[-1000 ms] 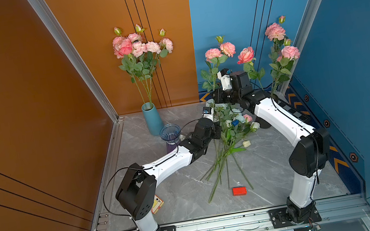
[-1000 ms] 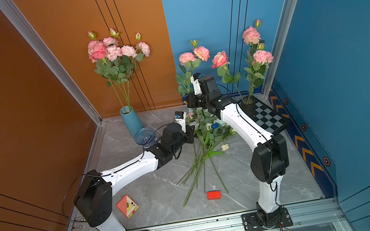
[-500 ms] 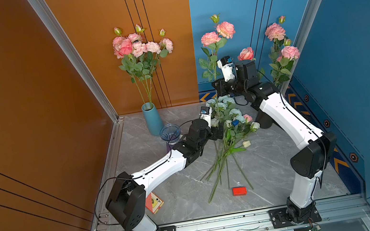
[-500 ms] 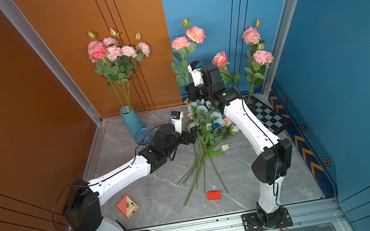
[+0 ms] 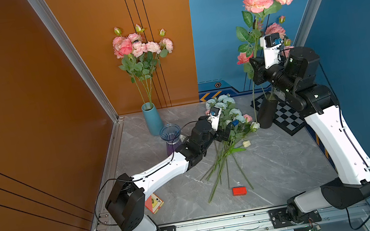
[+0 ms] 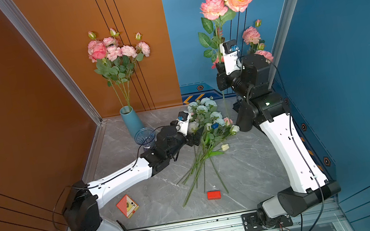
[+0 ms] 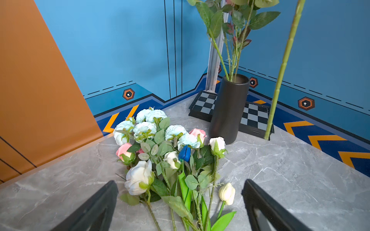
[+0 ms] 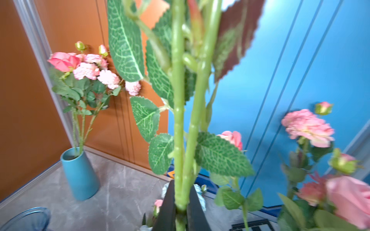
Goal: Place the pink flowers into the vase
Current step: Place the flower in the vase.
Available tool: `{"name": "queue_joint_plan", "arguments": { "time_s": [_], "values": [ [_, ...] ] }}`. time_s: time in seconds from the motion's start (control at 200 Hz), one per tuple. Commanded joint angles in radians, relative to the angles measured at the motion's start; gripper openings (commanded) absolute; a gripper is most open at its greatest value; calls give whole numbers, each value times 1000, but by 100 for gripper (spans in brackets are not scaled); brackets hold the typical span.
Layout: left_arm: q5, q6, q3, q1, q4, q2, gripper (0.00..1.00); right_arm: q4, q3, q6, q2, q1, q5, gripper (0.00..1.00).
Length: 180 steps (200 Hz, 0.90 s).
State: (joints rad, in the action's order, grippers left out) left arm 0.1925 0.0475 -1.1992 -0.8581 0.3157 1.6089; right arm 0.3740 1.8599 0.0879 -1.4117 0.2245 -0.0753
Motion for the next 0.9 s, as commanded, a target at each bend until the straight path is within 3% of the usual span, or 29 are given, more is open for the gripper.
{"name": "queue_joint_plan", "arguments": {
  "time_s": [0.0, 0.255, 0.896],
  "values": [
    [-38, -50, -52, -15, 46, 34, 99, -132, -80, 44, 19, -62, 46, 0],
    [-54, -62, -90, -27, 46, 70, 99, -417, -220, 49, 39, -192, 49, 0],
    [-36, -84, -96, -55, 44, 98, 99, -608, -177, 8, -58, -273, 58, 0]
  ]
}}
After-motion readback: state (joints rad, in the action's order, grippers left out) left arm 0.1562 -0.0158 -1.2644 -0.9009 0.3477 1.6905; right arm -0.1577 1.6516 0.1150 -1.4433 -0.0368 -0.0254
